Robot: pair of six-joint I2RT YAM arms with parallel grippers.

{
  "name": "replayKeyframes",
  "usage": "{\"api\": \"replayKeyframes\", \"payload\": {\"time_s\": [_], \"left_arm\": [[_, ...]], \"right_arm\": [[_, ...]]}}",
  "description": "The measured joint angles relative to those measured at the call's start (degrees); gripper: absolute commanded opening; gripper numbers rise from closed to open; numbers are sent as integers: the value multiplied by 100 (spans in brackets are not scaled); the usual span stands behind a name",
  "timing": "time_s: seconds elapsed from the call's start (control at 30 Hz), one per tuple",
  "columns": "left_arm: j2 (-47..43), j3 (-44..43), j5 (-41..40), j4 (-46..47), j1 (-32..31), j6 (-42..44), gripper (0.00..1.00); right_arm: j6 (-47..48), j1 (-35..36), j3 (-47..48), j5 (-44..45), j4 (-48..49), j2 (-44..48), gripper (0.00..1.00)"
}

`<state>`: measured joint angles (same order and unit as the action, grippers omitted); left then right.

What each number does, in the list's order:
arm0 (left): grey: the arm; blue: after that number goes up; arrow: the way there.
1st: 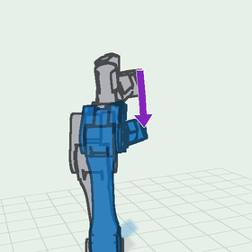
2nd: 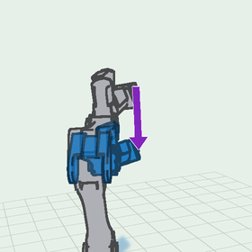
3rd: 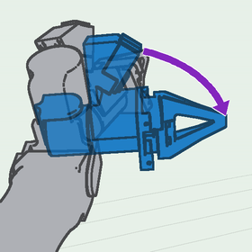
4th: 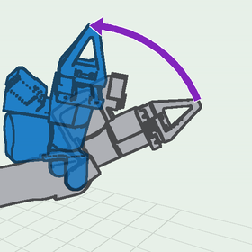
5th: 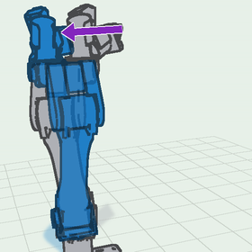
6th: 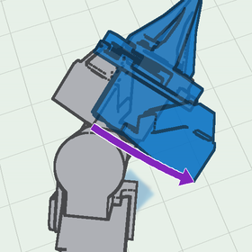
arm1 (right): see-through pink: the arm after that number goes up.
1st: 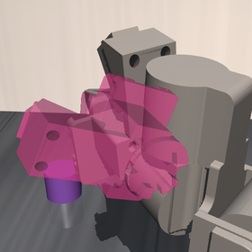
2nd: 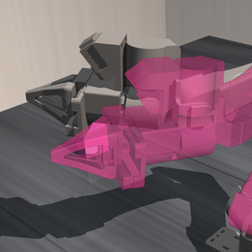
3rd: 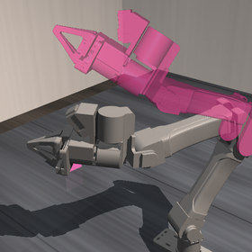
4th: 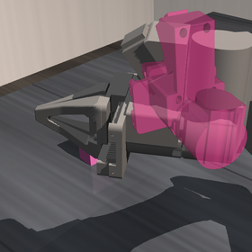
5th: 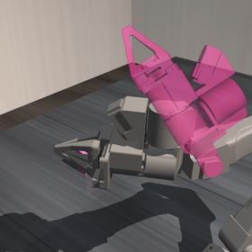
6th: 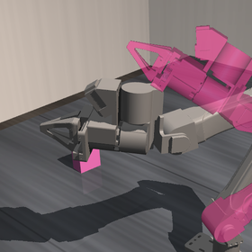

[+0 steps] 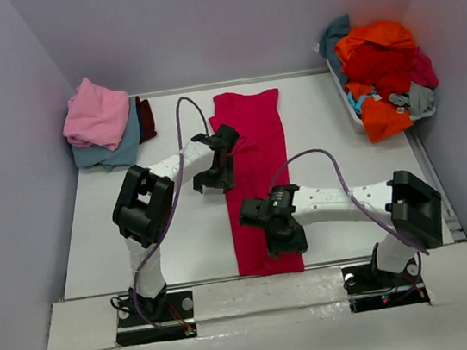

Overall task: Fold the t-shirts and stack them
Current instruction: Grab the bottom of the folded rectangular tshirt with both arms

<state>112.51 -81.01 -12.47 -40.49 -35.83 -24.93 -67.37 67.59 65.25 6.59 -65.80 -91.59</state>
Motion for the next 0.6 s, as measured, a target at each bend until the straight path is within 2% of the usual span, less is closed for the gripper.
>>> {"api": "replayKeyframes", "payload": {"time_s": [0.27, 0.47, 0.6], "left_arm": [[0, 4, -2, 0, 0, 0, 77], [-20, 94, -2, 15, 0, 0, 77], [-22, 116, -2, 20, 0, 0, 77]], "right_arm": [[507, 0, 697, 225, 15, -909, 55], [721, 0, 673, 201, 76, -1110, 55], [848, 0, 321, 11, 369, -1119, 55]]}}
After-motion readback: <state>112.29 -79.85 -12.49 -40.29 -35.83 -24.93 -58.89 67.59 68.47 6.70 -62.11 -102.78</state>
